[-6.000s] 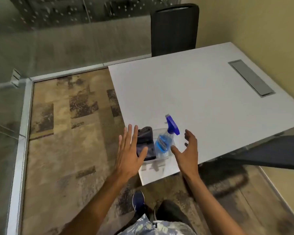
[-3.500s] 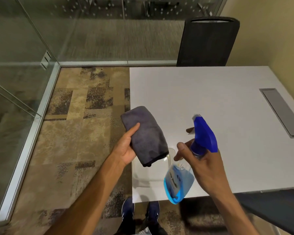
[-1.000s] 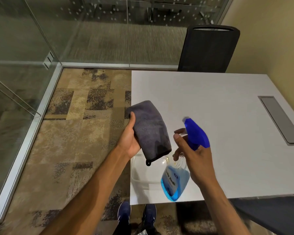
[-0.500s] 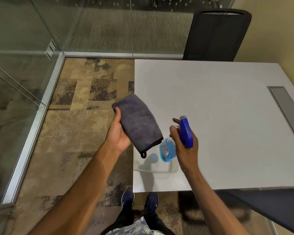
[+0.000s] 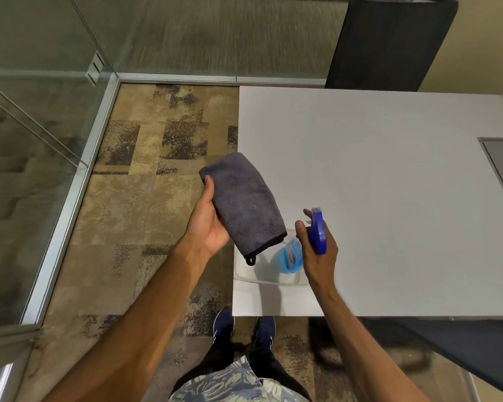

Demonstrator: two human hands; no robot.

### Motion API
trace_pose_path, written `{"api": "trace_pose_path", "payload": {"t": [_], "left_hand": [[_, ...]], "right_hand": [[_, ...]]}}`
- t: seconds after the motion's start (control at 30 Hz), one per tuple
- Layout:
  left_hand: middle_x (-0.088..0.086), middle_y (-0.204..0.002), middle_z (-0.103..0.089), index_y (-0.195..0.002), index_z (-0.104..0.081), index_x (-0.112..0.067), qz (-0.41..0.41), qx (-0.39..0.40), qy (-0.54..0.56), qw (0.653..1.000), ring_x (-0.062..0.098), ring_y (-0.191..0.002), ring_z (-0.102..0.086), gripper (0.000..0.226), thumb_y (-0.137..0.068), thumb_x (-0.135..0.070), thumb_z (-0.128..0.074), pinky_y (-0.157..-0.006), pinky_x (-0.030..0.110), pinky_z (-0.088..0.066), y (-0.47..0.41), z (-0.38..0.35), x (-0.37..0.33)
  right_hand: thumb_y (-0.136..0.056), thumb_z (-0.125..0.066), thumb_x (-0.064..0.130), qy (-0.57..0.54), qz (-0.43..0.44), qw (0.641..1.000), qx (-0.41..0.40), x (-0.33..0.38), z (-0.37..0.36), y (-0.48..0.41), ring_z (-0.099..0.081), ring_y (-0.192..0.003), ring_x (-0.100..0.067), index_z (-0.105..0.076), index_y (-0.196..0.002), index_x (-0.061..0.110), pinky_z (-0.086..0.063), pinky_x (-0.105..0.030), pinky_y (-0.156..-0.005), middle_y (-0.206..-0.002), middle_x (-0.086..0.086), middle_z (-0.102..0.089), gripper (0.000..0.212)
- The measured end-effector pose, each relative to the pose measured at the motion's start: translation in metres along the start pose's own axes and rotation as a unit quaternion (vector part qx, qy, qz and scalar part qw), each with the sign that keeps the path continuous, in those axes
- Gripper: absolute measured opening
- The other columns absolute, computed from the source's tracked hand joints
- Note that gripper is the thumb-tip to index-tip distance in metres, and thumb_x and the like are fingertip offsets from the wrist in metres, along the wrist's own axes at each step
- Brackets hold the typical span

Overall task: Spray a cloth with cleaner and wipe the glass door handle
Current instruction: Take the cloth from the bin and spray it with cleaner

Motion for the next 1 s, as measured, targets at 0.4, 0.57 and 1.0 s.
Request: {"api": "trace_pose_path", "payload": {"t": [0.4,0.57,1.0], "left_hand": [[0.013,-0.134,-0.073,-0.137,-0.063,-0.013,0.006,-0.006,-0.010,1.000,0.029,-0.118,-0.074,0.061,-0.105,-0.061,-0.044,-0.082,0.045,-0.065,-0.002,0.004,0.002],[0.013,-0.136,-0.072,-0.139,-0.062,-0.013,0.008,-0.010,-0.015,1.000,0.029,-0.122,-0.072,0.062,-0.104,-0.062,-0.045,-0.086,0.047,-0.065,-0.002,0.005,0.004],[0.013,-0.136,-0.072,-0.137,-0.063,-0.012,0.024,-0.009,-0.022,0.999,0.027,-0.123,-0.071,0.063,-0.105,-0.062,-0.043,-0.090,0.044,-0.065,0.004,-0.003,0.015]], "right_hand": [[-0.090,-0.065,0.040,-0.022,-0.010,0.999,-0.044,-0.018,0.008,0.007,-0.065,-0.100,0.012,-0.058,-0.141,0.008,-0.056,-0.019,-0.094,-0.124,-0.002,-0.069,0.060],[-0.090,-0.072,0.041,-0.004,0.001,0.999,-0.040,-0.021,0.009,0.007,-0.066,-0.080,0.004,-0.058,-0.117,0.038,-0.053,-0.006,-0.071,-0.088,0.008,-0.064,0.031],[-0.075,-0.076,0.053,-0.007,-0.039,0.999,-0.027,-0.047,0.017,0.008,-0.067,-0.100,0.008,-0.043,-0.149,0.012,-0.057,-0.009,-0.082,-0.109,0.017,-0.066,0.091]]}}
Point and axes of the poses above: each hand's wrist, its own y-axis away from the middle knuckle, its own z-axis out of the back of the hand, x = y × z, the point moved 8 cm from there along -y, towards the middle knuckle
